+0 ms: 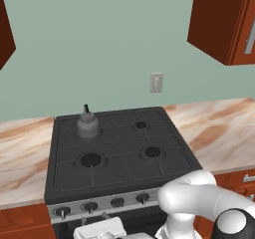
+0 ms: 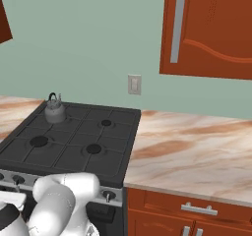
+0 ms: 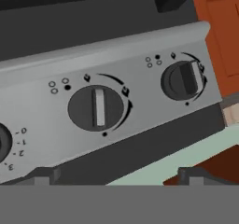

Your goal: Lower the heat of the kettle.

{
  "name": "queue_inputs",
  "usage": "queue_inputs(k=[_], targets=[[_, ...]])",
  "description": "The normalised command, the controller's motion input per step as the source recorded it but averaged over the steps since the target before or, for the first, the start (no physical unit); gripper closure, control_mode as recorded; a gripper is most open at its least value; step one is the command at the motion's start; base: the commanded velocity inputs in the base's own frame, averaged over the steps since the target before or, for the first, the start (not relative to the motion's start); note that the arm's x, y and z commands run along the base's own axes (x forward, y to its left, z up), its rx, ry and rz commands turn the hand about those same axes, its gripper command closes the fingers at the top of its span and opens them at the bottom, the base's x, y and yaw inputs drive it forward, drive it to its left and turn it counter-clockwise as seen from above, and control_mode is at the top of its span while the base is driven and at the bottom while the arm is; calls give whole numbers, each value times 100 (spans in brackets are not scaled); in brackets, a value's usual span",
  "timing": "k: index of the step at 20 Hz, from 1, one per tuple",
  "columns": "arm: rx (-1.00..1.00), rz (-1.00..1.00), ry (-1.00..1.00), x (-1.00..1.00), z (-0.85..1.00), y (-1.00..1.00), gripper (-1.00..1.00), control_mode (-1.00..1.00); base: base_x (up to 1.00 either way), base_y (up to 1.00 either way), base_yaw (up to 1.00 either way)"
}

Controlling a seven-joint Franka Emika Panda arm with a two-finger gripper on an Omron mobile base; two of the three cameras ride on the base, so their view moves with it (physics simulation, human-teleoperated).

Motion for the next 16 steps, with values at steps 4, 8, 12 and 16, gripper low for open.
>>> queue_inputs(k=[4,8,12,16], targets=[[14,4,7,0,0,2,-100,-100,0,0,0],[30,0,0,-1,0,0,-100,-100,0,0,0],[30,0,3,0,0,0,-100,-100,0,0,0],[20,-3,3,0,0,0,-100,-100,0,0,0]])
